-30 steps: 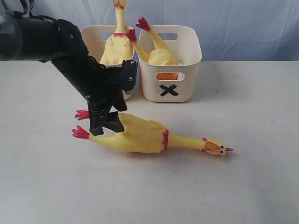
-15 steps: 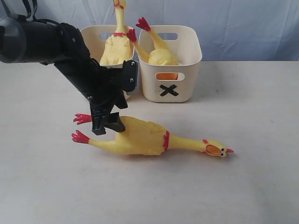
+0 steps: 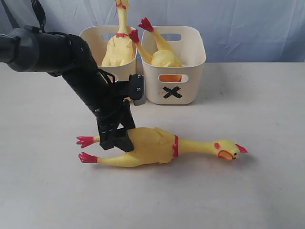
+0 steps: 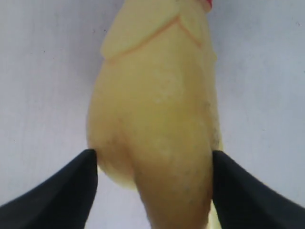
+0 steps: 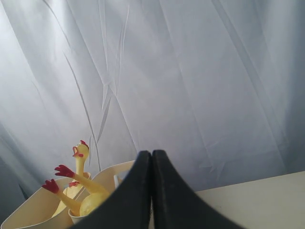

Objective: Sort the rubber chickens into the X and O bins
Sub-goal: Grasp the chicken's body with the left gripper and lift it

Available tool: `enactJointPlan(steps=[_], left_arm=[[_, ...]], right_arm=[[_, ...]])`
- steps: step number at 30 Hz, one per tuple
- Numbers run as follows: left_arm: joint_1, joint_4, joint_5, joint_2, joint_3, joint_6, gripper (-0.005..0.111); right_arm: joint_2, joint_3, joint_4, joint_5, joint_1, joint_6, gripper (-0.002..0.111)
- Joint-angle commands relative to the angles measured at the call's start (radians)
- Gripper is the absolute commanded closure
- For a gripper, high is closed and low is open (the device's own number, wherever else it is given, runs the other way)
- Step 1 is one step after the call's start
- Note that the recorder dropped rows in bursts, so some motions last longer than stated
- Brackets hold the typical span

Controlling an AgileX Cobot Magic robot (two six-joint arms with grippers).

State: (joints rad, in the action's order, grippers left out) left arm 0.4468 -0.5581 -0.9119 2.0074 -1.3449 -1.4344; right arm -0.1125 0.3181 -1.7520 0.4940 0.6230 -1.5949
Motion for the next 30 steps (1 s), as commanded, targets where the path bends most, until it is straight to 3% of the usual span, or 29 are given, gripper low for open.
enactJointPlan(steps=[1, 14, 30], left_arm=[[0.005, -0.062, -0.029, 0.012, 0.001, 0.011, 0.050], [0.005, -0.096, -0.064, 0.012, 0.001, 0.011, 0.107], [0.005, -0.188, -0.151, -0.030, -0.010, 0.011, 0.107]], right_arm=[[0.007, -0.004, 0.008, 0.002, -0.005, -0.003, 0.109], [0.007, -0.004, 0.008, 0.002, -0.005, -0.003, 0.109], [0.007, -0.004, 0.008, 0.002, -0.005, -0.003, 0.109]])
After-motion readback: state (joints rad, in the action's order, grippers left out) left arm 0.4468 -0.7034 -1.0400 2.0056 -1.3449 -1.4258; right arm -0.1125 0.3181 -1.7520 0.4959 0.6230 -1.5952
